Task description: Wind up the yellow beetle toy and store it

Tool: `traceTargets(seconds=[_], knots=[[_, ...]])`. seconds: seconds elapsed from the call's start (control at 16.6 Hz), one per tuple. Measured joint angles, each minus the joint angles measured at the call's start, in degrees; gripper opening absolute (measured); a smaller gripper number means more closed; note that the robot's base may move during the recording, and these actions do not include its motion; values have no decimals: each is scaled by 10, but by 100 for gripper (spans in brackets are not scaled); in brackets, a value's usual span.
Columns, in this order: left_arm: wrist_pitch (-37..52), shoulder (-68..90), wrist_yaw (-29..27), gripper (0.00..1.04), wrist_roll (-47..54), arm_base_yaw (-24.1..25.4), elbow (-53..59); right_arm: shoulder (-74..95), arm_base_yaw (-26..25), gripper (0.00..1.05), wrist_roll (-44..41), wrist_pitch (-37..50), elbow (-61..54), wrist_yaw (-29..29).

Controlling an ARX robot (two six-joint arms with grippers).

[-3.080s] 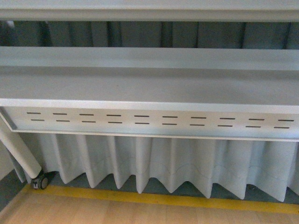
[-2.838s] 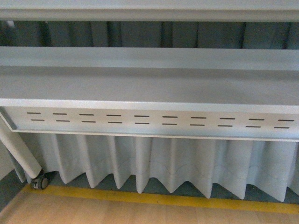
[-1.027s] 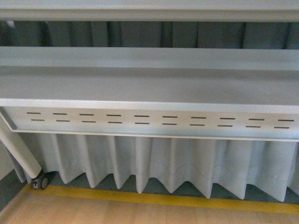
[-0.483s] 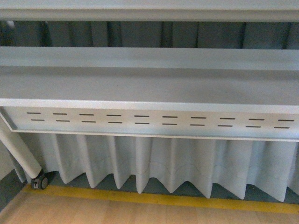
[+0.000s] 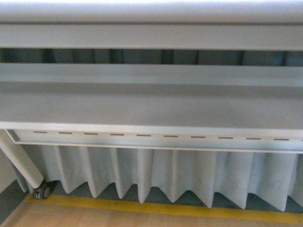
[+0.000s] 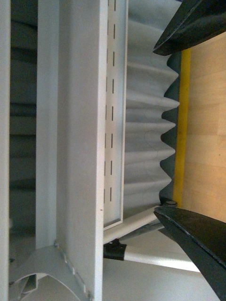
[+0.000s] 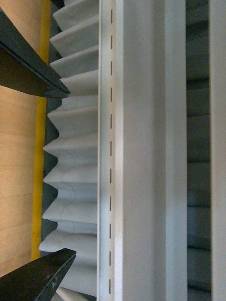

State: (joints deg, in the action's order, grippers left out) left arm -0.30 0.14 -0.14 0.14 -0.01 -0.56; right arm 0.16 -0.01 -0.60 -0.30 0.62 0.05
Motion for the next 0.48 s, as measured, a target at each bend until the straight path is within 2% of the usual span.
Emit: traceTargets(seconds=[0.48], knots=[[1, 0, 1, 98, 0, 0, 0, 0, 0, 98, 0, 0, 0, 0]])
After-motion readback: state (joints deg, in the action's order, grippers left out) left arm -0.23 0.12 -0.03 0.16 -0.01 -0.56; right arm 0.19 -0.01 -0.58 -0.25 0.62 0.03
